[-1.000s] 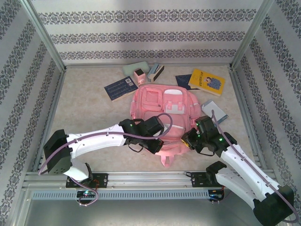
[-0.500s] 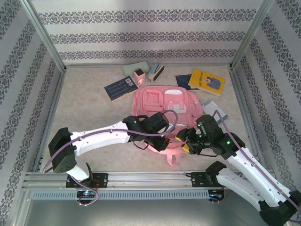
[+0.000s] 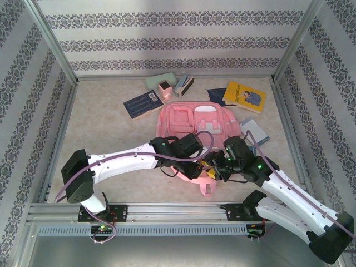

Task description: Pack the student bag

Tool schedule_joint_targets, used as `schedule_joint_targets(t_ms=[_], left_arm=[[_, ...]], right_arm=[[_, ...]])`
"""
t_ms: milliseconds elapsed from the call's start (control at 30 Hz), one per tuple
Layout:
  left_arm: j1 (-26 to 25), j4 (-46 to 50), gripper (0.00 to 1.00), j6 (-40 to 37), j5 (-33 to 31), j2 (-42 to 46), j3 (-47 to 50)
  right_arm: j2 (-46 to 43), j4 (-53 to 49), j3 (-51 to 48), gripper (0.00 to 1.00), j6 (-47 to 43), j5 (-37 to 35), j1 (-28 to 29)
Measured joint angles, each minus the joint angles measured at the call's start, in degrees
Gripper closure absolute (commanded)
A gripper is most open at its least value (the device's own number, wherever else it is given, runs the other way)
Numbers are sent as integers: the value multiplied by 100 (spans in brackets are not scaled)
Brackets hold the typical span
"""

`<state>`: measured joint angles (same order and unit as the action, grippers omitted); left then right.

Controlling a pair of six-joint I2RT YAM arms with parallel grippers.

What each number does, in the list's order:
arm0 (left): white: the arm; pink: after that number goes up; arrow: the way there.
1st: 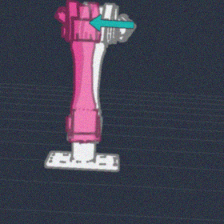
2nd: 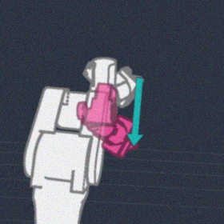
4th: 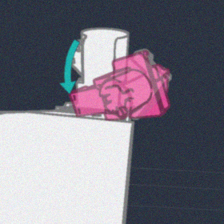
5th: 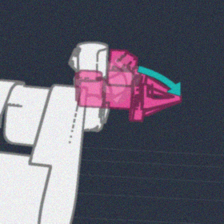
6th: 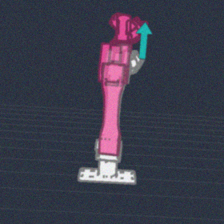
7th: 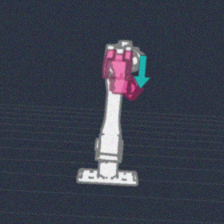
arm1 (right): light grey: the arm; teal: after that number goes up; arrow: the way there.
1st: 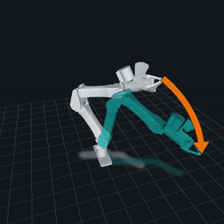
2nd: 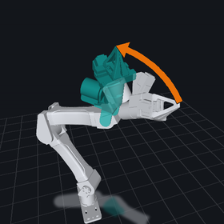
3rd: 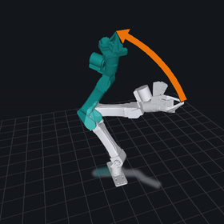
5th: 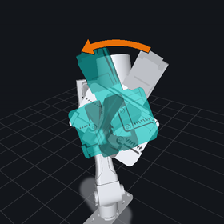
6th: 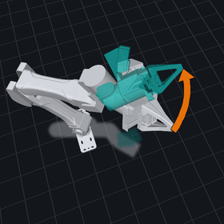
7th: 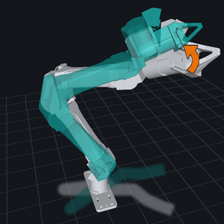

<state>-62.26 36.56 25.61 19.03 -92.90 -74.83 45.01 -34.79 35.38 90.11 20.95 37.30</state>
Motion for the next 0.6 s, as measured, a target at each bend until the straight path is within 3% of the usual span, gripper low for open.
schedule_joint_targets(t_ms=[167,267,400,533,600], left_arm=[[0,0,100,-13,-20,0,2],[0,4,100,-17,-96,-2,2],[0,13,100,-35,-214,-13,2],[-2,-39,100,-90,-232,-13,-17],[-2,-129,100,-122,-238,-11,-35]], right_arm=[[111,275,-116,52,118,-50,9],[402,404,-127,63,140,-46,9],[758,378,-129,86,107,-74,37],[791,269,-129,99,39,-247,46],[769,205,-129,100,-2,-339,46]])
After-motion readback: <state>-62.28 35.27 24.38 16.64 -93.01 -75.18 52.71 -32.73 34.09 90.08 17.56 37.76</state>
